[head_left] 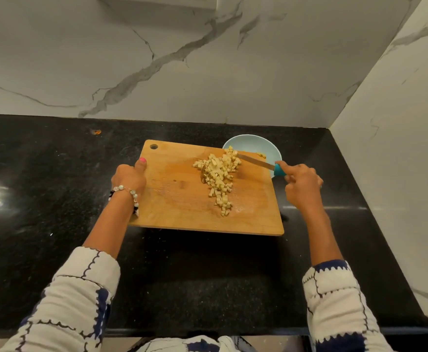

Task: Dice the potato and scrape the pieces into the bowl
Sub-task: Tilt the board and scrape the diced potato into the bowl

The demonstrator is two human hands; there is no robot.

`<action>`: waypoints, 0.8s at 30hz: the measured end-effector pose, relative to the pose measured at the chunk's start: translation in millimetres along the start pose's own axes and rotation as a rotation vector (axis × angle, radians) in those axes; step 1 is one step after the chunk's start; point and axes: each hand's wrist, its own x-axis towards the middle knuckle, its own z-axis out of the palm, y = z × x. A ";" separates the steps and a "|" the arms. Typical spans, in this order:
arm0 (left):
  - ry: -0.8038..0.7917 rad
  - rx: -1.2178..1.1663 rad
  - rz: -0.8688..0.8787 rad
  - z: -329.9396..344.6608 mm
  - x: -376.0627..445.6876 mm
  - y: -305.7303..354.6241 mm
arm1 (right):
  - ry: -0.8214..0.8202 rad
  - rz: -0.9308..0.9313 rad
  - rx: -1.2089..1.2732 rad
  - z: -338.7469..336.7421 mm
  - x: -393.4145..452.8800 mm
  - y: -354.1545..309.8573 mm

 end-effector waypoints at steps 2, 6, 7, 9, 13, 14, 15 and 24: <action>0.004 0.006 0.007 -2.6 1.1 0.5 | -0.049 -0.055 0.024 -1.3 -8.6 -3.9; 0.010 0.000 0.005 -6.4 1.1 1.5 | -0.144 -0.099 -0.071 2.8 -11.7 -11.5; 0.011 0.002 0.006 -7.6 1.1 2.2 | -0.145 -0.095 -0.086 4.9 -10.1 -12.6; 0.011 0.000 0.008 -9.4 1.7 3.8 | -0.123 -0.073 -0.099 8.7 -5.5 -14.9; 0.000 -0.009 0.017 -9.9 1.1 7.0 | -0.074 -0.019 -0.125 13.1 3.4 -19.0; 0.001 -0.010 0.021 -9.6 0.6 7.4 | -0.068 -0.002 -0.131 13.7 5.1 -19.5; 0.001 -0.010 0.024 -9.4 0.0 8.0 | -0.064 0.018 -0.140 14.6 6.7 -19.5; -0.002 -0.023 0.034 -8.3 -3.2 17.5 | 0.034 0.190 -0.101 22.3 15.9 -8.7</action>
